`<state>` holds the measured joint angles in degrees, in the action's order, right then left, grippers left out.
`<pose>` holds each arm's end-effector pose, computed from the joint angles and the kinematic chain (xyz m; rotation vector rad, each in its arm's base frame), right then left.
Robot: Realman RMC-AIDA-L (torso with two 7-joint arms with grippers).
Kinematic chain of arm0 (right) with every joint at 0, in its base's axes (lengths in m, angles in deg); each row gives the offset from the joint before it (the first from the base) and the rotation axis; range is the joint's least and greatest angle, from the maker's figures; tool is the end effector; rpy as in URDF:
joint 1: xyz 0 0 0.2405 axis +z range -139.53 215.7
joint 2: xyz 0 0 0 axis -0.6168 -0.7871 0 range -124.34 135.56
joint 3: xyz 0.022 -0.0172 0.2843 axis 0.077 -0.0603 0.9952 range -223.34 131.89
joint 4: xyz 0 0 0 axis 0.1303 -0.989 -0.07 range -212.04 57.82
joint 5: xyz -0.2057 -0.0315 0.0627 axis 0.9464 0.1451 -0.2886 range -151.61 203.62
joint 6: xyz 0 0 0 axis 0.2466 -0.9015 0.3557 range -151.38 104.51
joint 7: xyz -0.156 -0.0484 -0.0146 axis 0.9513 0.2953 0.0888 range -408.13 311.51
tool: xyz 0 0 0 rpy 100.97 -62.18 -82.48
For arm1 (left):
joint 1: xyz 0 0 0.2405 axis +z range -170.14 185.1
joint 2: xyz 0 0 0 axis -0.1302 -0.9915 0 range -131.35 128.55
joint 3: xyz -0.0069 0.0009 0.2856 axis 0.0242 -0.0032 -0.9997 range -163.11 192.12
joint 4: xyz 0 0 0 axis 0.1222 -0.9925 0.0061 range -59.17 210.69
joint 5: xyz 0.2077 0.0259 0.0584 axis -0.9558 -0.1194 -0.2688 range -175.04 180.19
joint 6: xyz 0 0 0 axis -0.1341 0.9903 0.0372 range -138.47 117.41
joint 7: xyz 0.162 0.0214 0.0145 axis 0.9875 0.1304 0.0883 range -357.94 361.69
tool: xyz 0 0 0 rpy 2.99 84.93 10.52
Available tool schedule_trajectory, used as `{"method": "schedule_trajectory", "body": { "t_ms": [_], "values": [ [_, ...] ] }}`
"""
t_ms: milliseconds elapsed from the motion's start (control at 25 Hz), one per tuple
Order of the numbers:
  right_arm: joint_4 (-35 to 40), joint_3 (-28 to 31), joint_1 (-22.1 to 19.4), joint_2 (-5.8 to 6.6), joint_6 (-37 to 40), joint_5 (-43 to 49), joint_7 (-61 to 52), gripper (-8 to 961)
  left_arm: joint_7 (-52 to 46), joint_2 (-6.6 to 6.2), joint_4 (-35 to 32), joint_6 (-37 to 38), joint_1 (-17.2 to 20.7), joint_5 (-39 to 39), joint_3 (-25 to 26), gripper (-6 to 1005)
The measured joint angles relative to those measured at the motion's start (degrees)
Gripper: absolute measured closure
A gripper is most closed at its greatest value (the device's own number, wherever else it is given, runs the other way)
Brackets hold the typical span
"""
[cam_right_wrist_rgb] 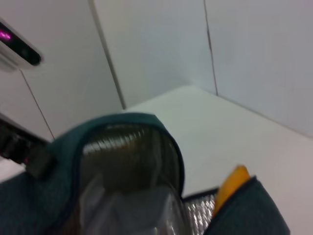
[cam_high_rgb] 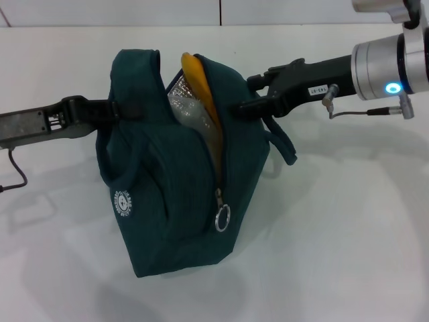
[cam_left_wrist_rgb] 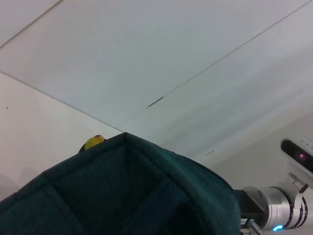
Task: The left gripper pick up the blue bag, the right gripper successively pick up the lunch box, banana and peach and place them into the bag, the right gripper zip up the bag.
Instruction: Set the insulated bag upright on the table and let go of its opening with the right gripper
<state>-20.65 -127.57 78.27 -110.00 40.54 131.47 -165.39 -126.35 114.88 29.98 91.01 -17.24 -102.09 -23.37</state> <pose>0.1402 0.4291 -0.0650 -2.8007 0.5846 0.3735 -0.2778 0.3332 0.0321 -2.4407 -1.6545 -1.0819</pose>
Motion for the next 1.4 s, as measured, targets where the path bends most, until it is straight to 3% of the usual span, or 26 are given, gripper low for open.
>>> {"method": "schedule_trajectory", "body": {
  "t_ms": [520,960,1080,1160,1400],
  "values": [
    [1.5,-0.8,-0.1,-0.31,0.5,2.3,-7.7,237,0.3,0.0,0.0,0.0,0.0,0.0,0.0,957],
    [2.0,-1.8,-0.8,-0.41,-0.2,1.5,-6.4,448,0.3,0.0,0.0,0.0,0.0,0.0,0.0,957],
    [3.2,-2.2,-1.8,-0.45,-0.4,1.1,-5.0,572,0.3,-0.03,0.0,0.0,0.0,0.0,0.0,957],
    [5.0,-2.5,-2.9,-0.49,-0.8,0.3,-3.5,654,0.3,-0.04,0.0,0.0,-0.1,0.0,0.0,957],
    [14.2,-4.0,-7.3,-0.44,-1.3,-0.6,0.4,737,0.3,0.06,0.5,-0.2,-0.2,0.0,0.0,957]
  ]
}}
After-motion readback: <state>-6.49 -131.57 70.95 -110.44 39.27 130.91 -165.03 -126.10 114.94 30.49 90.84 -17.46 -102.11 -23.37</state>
